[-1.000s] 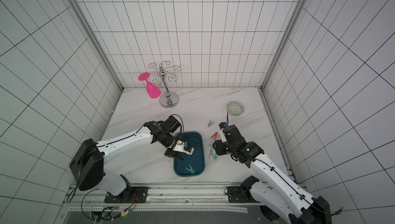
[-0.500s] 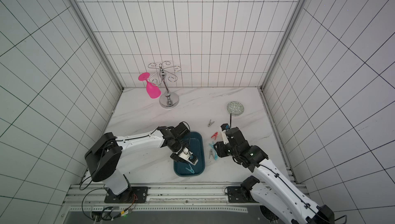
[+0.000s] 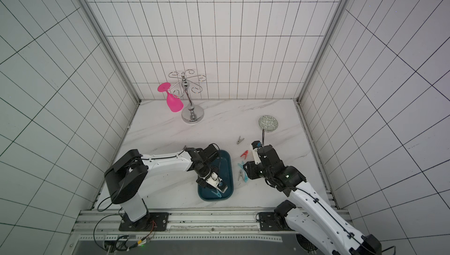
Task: Take the clothespins out of the storage box
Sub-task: Pick up the clothespin from the storage box.
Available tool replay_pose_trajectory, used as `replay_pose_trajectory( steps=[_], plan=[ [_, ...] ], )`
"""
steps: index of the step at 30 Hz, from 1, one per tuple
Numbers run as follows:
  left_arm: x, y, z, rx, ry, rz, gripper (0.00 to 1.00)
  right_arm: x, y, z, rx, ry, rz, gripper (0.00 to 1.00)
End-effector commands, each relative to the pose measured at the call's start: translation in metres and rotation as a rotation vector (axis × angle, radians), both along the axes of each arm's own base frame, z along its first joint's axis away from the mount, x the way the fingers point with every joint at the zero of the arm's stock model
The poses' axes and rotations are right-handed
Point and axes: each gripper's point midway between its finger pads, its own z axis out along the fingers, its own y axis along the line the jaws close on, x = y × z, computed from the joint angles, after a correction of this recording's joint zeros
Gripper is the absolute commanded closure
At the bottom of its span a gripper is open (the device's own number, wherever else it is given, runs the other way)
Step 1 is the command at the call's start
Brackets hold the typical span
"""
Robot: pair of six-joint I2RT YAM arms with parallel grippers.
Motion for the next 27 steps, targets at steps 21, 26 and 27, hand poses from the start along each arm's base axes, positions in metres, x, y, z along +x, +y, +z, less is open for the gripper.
replay_pose_trajectory(
  steps=[21,26,27],
  plan=[
    [0.005,-0.003,0.014,0.006,0.048,0.139,1.00,-0.004,-0.001,-0.015,-0.035,0.044,0.020,0.59],
    [0.030,-0.008,0.053,-0.072,0.104,0.340,1.00,-0.001,0.002,-0.015,-0.049,0.045,0.035,0.59],
    [0.037,-0.007,0.062,-0.089,0.113,0.389,1.00,0.000,0.003,-0.014,-0.052,0.041,0.038,0.59]
  ],
)
